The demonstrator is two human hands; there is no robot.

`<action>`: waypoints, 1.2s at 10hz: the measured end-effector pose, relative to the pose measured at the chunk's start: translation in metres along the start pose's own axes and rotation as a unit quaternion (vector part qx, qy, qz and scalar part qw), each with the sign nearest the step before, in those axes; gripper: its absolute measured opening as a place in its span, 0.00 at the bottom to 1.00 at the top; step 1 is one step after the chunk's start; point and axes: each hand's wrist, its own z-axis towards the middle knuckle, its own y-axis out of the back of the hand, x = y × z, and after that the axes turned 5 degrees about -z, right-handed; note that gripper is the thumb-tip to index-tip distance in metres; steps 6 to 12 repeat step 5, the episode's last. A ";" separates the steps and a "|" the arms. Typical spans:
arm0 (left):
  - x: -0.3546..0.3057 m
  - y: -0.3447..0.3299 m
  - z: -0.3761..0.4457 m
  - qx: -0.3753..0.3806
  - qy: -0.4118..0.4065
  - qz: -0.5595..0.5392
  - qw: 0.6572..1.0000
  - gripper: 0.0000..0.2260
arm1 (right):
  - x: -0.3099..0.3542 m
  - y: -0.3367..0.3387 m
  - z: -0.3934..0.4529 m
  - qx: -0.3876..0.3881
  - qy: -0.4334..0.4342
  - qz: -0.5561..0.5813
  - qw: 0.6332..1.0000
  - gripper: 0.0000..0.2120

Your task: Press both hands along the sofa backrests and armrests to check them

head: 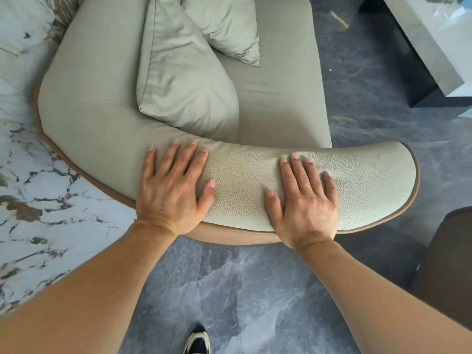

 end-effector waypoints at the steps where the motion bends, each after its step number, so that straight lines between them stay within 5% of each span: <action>1: 0.000 0.000 0.000 0.000 -0.002 -0.001 1.000 0.28 | 0.000 0.000 0.000 -0.002 -0.001 -0.001 1.000 0.32; 3: 0.001 0.000 0.002 0.028 -0.004 0.002 1.000 0.28 | 0.004 0.005 -0.001 0.035 -0.013 -0.002 0.999 0.32; 5: -0.004 0.022 0.003 0.133 0.012 -0.003 0.991 0.32 | 0.001 0.030 -0.002 0.154 -0.024 -0.017 0.988 0.34; 12: -0.004 0.022 0.003 0.133 0.012 -0.003 0.991 0.32 | 0.001 0.030 -0.002 0.154 -0.024 -0.017 0.988 0.34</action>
